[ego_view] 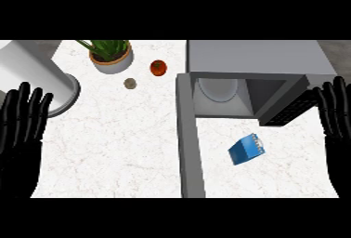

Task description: Pick up the milk, place it into the microwave and close the microwave

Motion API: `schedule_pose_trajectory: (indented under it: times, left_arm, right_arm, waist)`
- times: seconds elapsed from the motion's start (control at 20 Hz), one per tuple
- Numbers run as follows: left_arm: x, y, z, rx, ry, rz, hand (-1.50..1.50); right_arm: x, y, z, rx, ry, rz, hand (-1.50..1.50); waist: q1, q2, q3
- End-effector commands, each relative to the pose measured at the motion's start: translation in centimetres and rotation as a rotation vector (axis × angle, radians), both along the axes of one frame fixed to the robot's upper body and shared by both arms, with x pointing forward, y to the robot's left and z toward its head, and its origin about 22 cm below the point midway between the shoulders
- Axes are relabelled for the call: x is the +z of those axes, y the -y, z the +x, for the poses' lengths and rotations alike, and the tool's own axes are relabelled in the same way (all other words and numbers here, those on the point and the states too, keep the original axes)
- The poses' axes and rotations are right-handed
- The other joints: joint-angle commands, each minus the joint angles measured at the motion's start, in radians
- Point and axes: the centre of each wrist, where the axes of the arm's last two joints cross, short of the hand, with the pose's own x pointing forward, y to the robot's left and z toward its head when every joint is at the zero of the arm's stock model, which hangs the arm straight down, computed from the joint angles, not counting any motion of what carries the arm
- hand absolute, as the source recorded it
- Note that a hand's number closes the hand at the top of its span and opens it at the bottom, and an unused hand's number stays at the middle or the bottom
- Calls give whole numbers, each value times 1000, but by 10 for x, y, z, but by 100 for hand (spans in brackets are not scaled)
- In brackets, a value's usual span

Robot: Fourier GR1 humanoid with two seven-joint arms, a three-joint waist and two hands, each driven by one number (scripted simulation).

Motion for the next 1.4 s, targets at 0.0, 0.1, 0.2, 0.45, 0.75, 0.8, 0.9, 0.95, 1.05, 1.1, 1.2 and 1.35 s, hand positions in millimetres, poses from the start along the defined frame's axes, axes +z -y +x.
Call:
schedule_pose_trajectory:
  times: [0.0,0.1,0.2,0.45,0.75,0.8,0.9,0.95,1.05,1.1,1.2,1.35]
  left_arm:
    - [5,3,-7,22,8,-13,-150]
    - [10,-10,-3,-14,-8,-12,-150]
    - [-2,8,-2,10,-8,-16,-150]
    - [-25,9,-21,0,-140,-291,-150]
    - [-36,12,-30,-5,-129,-309,-150]
    - [-33,5,-53,-6,-119,-300,-150]
    - [-32,-9,-58,-26,-151,-288,-150]
    - [-43,9,-67,-19,-133,-311,-150]
    - [-48,14,-52,-24,-134,-299,-150]
    - [-51,17,-70,-16,-147,-309,-150]
    - [-48,9,-72,-32,-153,-301,-150]
    - [-59,-3,-68,-8,-129,-286,-150]
  right_arm:
    - [14,-23,-15,39,22,-3,-150]
    - [22,-10,-29,75,18,-25,-150]
    - [20,-4,-36,137,-12,-8,-150]
    - [3,-12,-46,227,-182,20,-150]
    - [-6,-10,-46,216,-221,48,-150]
    - [-21,13,-48,197,-234,43,-150]
    - [-19,-4,-71,193,-239,44,-150]
    - [-24,-5,-54,194,-233,22,-150]
    - [-39,8,-59,184,-240,39,-150]
    - [-50,6,-53,191,-268,43,-150]
    - [-47,9,-69,200,-276,66,-150]
    - [-71,-1,-69,186,-309,63,-150]
  waist:
    - [-14,32,17]
    - [-18,32,18]
    - [-19,32,18]
    - [-14,31,17]
    - [-14,33,18]
    - [-11,32,18]
    - [-15,32,18]
    - [-11,32,18]
    - [-16,33,18]
    - [-12,32,18]
    - [-15,32,18]
    - [-16,32,18]
